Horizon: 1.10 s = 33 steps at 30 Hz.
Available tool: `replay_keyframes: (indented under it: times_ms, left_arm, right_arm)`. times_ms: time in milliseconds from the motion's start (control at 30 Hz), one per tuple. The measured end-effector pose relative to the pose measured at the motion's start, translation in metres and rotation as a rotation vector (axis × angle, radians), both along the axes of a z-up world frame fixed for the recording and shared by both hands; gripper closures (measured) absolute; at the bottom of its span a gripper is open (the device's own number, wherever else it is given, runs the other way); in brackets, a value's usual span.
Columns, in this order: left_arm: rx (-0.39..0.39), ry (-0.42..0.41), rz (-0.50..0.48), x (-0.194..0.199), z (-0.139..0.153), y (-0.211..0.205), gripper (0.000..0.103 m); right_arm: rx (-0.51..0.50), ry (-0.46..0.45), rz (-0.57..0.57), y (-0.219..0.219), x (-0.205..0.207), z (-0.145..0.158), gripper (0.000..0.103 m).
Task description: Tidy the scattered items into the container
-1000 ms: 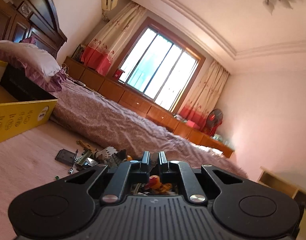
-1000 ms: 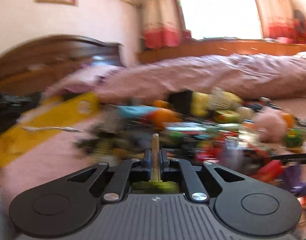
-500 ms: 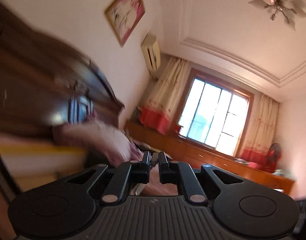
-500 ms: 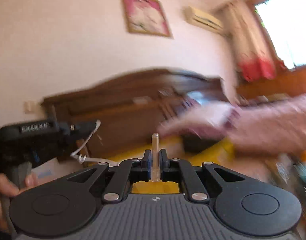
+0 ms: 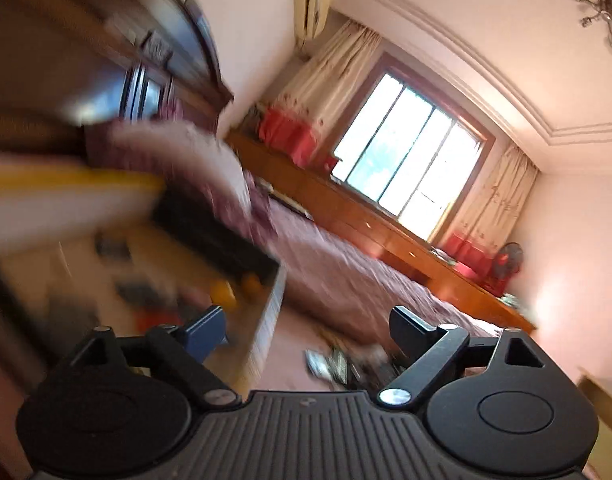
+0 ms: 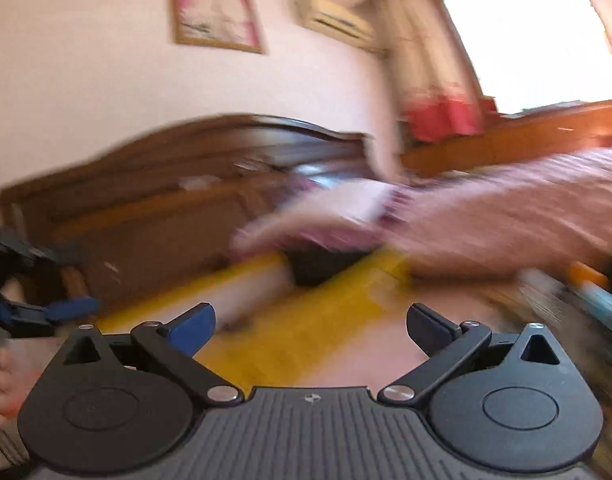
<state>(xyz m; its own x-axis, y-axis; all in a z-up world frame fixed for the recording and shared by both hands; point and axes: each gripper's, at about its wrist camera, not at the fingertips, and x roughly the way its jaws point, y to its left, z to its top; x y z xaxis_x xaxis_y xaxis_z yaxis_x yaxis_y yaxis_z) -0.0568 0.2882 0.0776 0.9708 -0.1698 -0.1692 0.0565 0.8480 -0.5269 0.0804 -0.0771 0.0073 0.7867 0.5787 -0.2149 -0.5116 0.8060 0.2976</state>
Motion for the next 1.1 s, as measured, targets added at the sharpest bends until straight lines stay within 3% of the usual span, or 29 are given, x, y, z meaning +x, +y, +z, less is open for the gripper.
replay_keyframes:
  times_ms: [100, 233, 333, 467, 533, 600, 733, 800, 933, 1100]
  left_arm:
    - [-0.033, -0.006, -0.073, -0.012, -0.028, -0.048, 0.005]
    - [0.012, 0.049, -0.22, -0.005, -0.045, -0.106, 0.004]
    - [0.042, 0.072, -0.235, 0.002, -0.048, -0.134, 0.004]
    - [-0.006, 0.043, -0.221, 0.014, -0.052, -0.136, 0.004]
    - [0.037, 0.062, -0.136, 0.031, -0.055, -0.152, 0.004]
    - [0.134, 0.063, -0.029, 0.03, -0.047, -0.166, 0.004]
    - [0.46, 0.023, 0.157, 0.023, -0.031, -0.218, 0.001]
    - [0.556, 0.01, 0.263, 0.016, -0.032, -0.239, 0.001]
    - [0.684, 0.051, 0.424, 0.006, -0.032, -0.249, 0.001]
    - [0.682, 0.081, 0.59, -0.026, -0.034, -0.226, 0.001]
  right_arm:
    - [-0.061, 0.088, -0.063, -0.058, -0.03, -0.036, 0.0]
    - [-0.101, 0.082, -0.162, -0.116, -0.059, -0.051, 0.0]
    - [-0.126, 0.083, -0.252, -0.137, -0.061, -0.048, 0.0]
    - [-0.122, 0.027, -0.283, -0.163, -0.058, -0.037, 0.0]
    - [-0.135, -0.008, -0.321, -0.173, -0.057, -0.028, 0.0]
    - [-0.11, -0.023, -0.365, -0.185, -0.059, -0.021, 0.0]
    - [0.001, 0.006, -0.355, -0.201, -0.059, -0.021, 0.0]
    - [0.074, 0.033, -0.268, -0.197, -0.053, -0.026, 0.0]
    - [0.165, 0.086, 0.05, -0.171, -0.057, -0.035, 0.0]
    - [0.112, 0.089, 0.253, -0.125, -0.074, -0.046, 0.0]
